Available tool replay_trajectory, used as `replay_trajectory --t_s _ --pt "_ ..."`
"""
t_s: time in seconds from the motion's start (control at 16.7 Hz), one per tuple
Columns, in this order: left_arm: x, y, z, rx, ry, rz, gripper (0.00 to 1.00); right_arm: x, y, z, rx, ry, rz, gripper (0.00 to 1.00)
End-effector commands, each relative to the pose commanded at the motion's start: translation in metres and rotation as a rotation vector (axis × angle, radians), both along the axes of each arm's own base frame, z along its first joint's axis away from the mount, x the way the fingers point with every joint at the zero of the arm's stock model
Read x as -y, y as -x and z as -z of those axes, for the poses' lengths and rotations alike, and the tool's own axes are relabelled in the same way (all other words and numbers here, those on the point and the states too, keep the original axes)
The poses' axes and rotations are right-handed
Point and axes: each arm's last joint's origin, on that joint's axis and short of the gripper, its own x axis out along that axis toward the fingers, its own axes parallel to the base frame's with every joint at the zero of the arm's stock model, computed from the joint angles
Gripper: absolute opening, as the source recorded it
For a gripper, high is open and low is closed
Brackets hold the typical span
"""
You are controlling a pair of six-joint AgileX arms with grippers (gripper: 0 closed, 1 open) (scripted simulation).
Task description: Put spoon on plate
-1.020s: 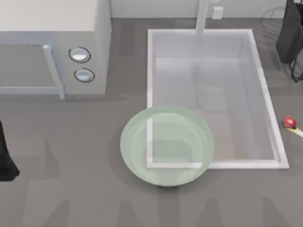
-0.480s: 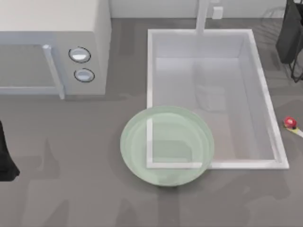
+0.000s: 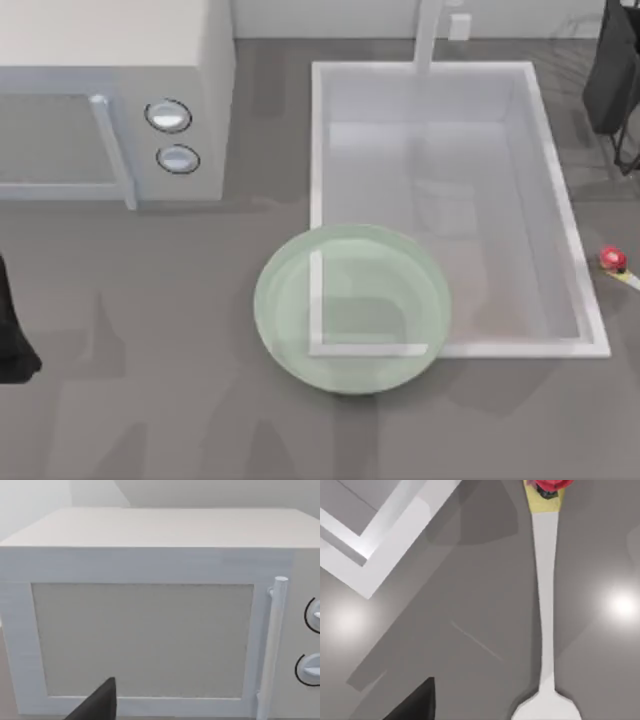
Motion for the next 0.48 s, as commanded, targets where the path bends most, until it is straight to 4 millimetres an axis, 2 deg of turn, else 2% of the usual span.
replay_trajectory --t_s 0.24,0.48 --pt "0.0 0.0 0.0 0.0 0.0 0.0 1.0 0.001 -0.022 0.013 -0.093 0.004 -0.054 1.0" --pt "0.0 0.0 0.0 0.0 0.0 0.0 1.0 0.001 -0.024 0.014 -0.097 0.004 -0.057 1.0"
